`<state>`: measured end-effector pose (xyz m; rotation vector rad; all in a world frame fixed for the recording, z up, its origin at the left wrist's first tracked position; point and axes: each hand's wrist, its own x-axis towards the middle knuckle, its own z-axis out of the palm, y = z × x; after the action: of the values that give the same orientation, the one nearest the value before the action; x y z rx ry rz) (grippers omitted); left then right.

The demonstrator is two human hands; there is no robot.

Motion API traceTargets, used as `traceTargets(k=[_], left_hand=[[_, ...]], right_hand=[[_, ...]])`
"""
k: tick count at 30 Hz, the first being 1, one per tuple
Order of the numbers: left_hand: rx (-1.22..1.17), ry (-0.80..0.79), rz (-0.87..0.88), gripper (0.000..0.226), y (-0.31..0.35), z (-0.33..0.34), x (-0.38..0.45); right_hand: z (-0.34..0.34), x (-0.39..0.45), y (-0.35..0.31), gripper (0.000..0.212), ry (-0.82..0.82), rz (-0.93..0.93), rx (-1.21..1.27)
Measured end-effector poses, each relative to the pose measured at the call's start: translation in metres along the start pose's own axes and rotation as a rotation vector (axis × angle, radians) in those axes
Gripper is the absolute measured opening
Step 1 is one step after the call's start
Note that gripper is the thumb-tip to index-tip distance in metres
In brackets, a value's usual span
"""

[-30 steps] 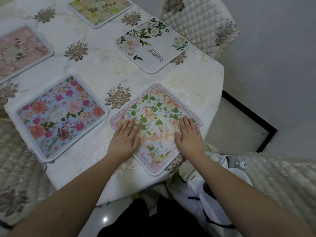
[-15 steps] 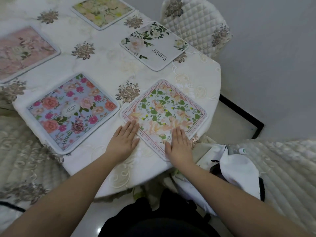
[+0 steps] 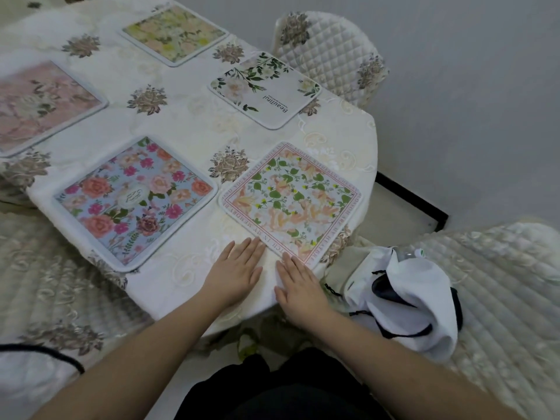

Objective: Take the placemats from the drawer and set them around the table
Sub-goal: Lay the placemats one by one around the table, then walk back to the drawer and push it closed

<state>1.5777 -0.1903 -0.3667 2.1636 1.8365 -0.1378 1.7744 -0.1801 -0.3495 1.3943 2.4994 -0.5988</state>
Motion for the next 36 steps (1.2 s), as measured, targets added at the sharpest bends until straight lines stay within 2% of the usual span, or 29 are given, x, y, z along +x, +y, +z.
traceTargets(k=[4, 7, 10, 13, 16, 23, 25, 28, 33, 36], left_hand=[[0.045, -0.056, -0.03, 0.091, 0.021, -0.018, -0.005], [0.067, -0.057, -0.026, 0.09, 0.034, -0.027, -0.013], [0.088, -0.029, -0.031, 0.088, 0.049, -0.039, -0.023], [0.083, -0.015, -0.065, 0.091, 0.066, -0.055, -0.036], [0.087, 0.011, -0.097, 0.091, 0.079, -0.069, -0.048], [0.093, 0.086, -0.188, 0.089, 0.092, -0.098, -0.089], [0.088, 0.104, -0.222, 0.088, 0.088, -0.105, -0.105], [0.086, 0.124, -0.279, 0.089, 0.075, -0.115, -0.13], [0.077, 0.188, -0.405, 0.09, 0.039, -0.127, -0.176], [0.064, 0.216, -0.477, 0.091, 0.01, -0.132, -0.218]], right_hand=[[-0.017, -0.011, 0.004, 0.062, -0.018, 0.078, 0.033], [-0.03, -0.027, 0.015, 0.063, 0.054, 0.172, -0.006], [-0.042, -0.05, 0.028, 0.073, 0.193, 0.227, -0.022], [-0.051, -0.073, 0.048, 0.063, 0.318, 0.257, -0.064], [-0.062, -0.091, 0.059, 0.065, 0.364, 0.268, -0.042], [-0.084, -0.106, 0.041, 0.073, 0.368, 0.14, 0.037], [-0.089, -0.103, 0.026, 0.069, 0.366, 0.103, 0.048], [-0.098, -0.1, -0.005, 0.068, 0.336, 0.031, 0.015], [-0.103, -0.089, -0.066, 0.082, 0.319, -0.1, -0.033], [-0.103, -0.082, -0.119, 0.076, 0.324, -0.177, -0.07]])
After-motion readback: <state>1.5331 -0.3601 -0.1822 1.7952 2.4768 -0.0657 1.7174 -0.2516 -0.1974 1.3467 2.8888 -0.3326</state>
